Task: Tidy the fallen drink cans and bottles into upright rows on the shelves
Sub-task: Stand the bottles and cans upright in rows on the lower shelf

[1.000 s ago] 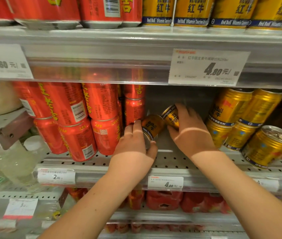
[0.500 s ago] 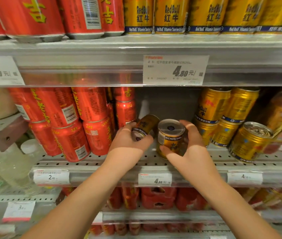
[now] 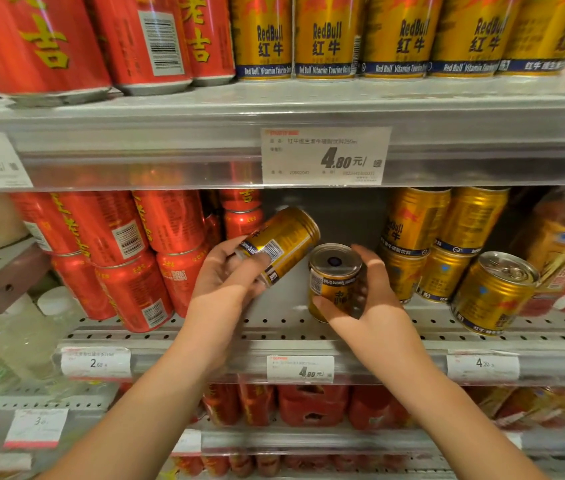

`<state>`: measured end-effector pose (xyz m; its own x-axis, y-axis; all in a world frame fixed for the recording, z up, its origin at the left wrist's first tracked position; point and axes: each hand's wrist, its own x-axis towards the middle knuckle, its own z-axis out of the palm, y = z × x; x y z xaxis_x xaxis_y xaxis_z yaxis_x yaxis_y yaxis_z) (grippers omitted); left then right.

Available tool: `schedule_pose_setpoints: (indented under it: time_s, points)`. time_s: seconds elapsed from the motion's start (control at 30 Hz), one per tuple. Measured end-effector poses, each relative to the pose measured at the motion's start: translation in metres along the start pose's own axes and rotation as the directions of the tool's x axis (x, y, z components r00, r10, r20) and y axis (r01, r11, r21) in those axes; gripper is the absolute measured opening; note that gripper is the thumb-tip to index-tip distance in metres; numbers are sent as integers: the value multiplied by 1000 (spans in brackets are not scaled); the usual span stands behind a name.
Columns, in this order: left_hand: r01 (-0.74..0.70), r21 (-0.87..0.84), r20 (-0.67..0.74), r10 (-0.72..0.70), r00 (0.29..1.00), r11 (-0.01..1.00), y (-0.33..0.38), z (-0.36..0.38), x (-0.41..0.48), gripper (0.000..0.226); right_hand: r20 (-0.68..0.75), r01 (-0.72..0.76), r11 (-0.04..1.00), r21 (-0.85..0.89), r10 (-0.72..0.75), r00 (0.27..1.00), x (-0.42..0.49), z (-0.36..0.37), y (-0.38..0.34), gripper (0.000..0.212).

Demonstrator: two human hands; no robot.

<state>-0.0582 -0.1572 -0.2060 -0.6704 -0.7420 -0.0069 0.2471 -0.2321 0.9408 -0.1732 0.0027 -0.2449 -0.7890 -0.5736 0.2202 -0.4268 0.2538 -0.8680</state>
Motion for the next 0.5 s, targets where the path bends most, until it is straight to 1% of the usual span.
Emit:
schedule_pose_setpoints:
  time_s: [0.1,0.3,0.37,0.43,0.5]
  points:
    - [-26,-8,106,27,994,1000,6,2,-3,49,-22,4,1000,6,-4,1000,0,2,3,83]
    - [-106,153,198,75,977,982,9,2,-5,50,-40,-8,1000,27,9,999,1,2,3,81]
    - [-148,249,226,91,970,957,7,-1,-3,58,-55,-15,999,31,17,998,0,1,3,81]
    - [-188,391,276,80,958,901,5,-3,-3,68,-73,-16,1000,20,18,997,-1,1,3,80]
    - [-218,488,305,69,950,845,1,-1,-2,67,-85,-16,1000,12,17,996,-1,2,3,80]
